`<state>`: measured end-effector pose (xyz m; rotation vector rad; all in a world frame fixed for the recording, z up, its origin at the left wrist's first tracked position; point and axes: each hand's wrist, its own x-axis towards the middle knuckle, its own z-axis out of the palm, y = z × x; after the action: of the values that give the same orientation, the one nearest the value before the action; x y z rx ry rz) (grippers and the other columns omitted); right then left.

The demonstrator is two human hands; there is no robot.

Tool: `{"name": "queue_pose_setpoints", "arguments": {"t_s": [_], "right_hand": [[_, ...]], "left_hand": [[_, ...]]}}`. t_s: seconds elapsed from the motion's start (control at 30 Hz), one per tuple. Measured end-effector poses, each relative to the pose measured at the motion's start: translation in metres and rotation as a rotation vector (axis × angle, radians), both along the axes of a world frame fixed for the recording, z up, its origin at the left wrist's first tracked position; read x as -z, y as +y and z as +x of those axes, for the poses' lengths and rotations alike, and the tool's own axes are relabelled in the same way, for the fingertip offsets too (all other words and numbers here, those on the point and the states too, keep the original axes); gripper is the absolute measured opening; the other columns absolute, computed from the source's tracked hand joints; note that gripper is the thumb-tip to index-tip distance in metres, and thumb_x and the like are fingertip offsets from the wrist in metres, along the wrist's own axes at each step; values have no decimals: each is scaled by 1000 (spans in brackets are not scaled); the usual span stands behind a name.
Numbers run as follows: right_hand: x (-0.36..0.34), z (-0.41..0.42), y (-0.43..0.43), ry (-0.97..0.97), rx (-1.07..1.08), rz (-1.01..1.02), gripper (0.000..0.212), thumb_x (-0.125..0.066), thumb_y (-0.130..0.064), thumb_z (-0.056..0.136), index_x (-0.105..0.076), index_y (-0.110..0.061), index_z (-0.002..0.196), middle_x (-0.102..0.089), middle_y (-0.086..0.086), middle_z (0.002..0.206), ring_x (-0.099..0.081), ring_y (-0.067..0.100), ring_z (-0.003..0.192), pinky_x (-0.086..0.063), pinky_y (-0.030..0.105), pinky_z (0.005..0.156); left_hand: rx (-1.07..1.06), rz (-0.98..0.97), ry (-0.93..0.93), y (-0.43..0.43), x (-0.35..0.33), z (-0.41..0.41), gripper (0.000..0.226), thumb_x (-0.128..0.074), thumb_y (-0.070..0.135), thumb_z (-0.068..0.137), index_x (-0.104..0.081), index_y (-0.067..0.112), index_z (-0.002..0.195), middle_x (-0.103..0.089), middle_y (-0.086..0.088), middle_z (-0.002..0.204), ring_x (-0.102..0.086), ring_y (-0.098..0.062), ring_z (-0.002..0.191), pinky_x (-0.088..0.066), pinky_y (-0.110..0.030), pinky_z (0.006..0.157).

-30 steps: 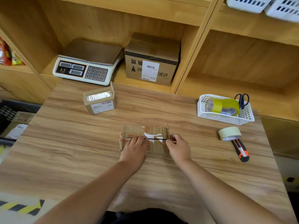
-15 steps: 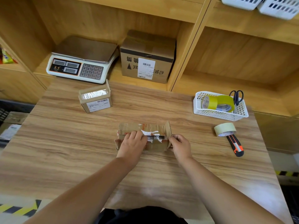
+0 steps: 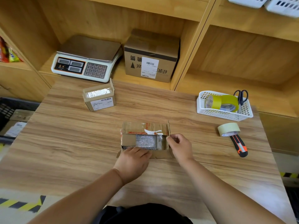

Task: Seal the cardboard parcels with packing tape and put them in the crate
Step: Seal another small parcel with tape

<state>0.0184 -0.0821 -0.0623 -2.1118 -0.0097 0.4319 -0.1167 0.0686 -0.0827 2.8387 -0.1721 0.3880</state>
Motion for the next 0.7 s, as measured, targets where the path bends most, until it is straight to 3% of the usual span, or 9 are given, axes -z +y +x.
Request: {"name": "queue_pose_setpoints", "arguments": {"t_s": [0.13,0.17,0.27,0.33,0.43,0.53,0.7], "right_hand": [[4,-2,0,-89,-72,-85,16,-72,-25,82,-68,-12,91,-65,-5,78,-59,8,72,-38,9,59],[6,-3,0,-116,-95,-113,18,-72,-27,82,-68,-12,92,-66,-4,80,-60,10,75,-39,14,63],[12,-5,1,-171,-149,-155,22,-71,-29,83,-67,-12,96,-68,0,88,-62,15,83,-45,24,74],[13,-5,0,-172,-151,-157,22,-70,-30,84,-67,-12,97,-68,0,90,-63,16,85,-47,25,76],[14,-4,0,-158,-146,-150,24,-70,-31,85,-67,-13,100,-69,0,92,-63,15,88,-49,27,79],[13,-3,1,-145,-140,-153,25,-69,-32,85,-66,-14,102,-69,-1,95,-64,14,90,-50,28,81],[10,-6,1,-168,-160,-152,38,-67,-31,87,-59,-17,121,-66,-3,102,-63,12,90,-51,32,86]], "left_hand": [[-179,-114,187,-2,-21,16,36,-45,35,83,-66,18,60,-62,5,58,-61,-15,54,-35,-16,45],[-247,-103,273,0,-28,25,36,-44,34,87,-63,17,63,-62,3,62,-61,-16,58,-32,-19,47],[-341,-133,500,16,-35,51,20,-47,19,92,-64,24,101,-64,3,105,-60,-19,98,-38,-26,67],[-325,-101,519,30,-33,64,34,-54,13,87,-58,23,119,-56,1,121,-50,-19,112,-41,-29,81],[-237,100,517,43,-34,83,55,-63,28,85,-43,22,136,-43,-1,136,-36,-21,127,-33,-34,103],[-156,198,543,47,-32,96,63,-58,40,89,-33,20,143,-36,-2,143,-31,-22,132,-31,-35,105],[1,266,447,42,-20,114,54,-54,39,92,-39,14,137,-43,-5,137,-39,-22,127,-35,-34,103]]}}
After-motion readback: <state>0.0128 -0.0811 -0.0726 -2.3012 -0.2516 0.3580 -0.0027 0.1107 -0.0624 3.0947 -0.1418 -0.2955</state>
